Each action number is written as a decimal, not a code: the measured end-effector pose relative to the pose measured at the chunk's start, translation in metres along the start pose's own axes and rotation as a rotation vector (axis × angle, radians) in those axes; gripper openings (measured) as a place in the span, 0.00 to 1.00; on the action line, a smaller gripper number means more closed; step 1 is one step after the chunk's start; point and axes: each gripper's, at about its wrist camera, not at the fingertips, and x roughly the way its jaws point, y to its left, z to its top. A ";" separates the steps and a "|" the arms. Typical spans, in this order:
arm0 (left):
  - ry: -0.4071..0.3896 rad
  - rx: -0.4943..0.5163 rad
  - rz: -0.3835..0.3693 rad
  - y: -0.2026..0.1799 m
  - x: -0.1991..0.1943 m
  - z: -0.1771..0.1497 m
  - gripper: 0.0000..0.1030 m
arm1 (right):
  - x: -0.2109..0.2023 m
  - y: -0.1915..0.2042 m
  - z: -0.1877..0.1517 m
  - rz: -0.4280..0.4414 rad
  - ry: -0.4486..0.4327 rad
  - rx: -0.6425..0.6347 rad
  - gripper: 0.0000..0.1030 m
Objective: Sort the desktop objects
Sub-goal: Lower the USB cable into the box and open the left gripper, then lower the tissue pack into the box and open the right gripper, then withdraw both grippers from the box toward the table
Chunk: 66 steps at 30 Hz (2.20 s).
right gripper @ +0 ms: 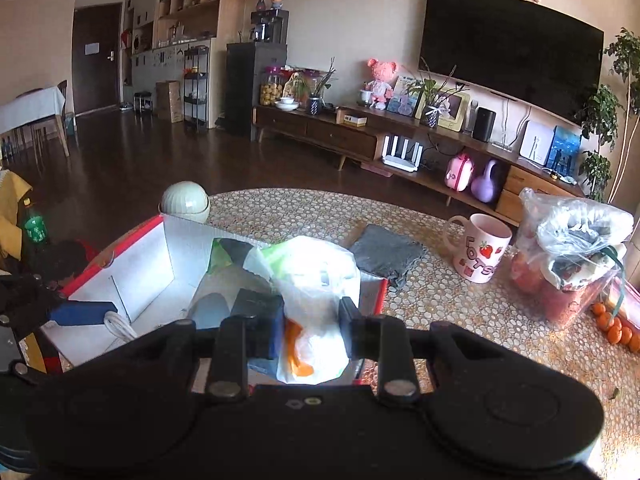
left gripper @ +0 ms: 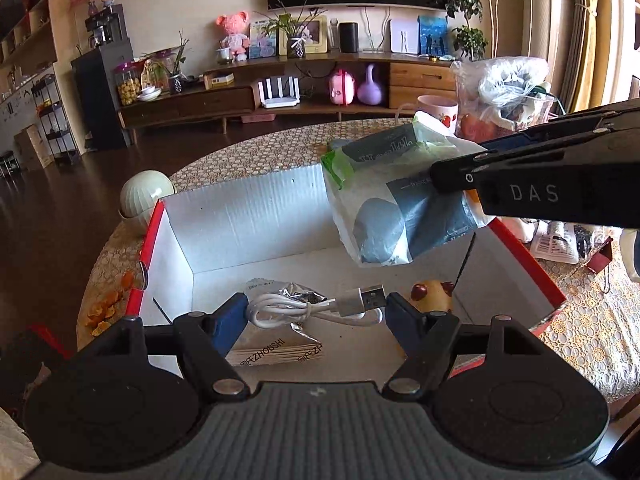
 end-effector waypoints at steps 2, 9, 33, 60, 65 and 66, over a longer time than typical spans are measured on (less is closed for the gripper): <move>0.024 0.002 -0.002 0.002 0.008 0.001 0.73 | 0.009 0.003 0.000 0.001 0.018 -0.013 0.27; 0.082 0.036 -0.005 0.002 0.027 0.001 0.73 | 0.044 0.016 -0.009 -0.027 0.089 -0.075 0.27; 0.234 -0.020 -0.043 0.015 0.055 -0.001 0.73 | 0.075 0.025 -0.022 0.018 0.232 -0.091 0.35; 0.101 -0.059 -0.063 0.005 0.004 0.001 0.77 | 0.017 -0.004 -0.016 0.079 0.140 -0.017 0.84; 0.065 -0.062 -0.062 0.002 -0.007 0.001 0.76 | 0.002 -0.015 -0.018 0.105 0.128 0.030 0.84; 0.060 -0.061 -0.062 0.001 -0.010 0.001 0.77 | -0.002 -0.017 -0.018 0.108 0.122 0.036 0.84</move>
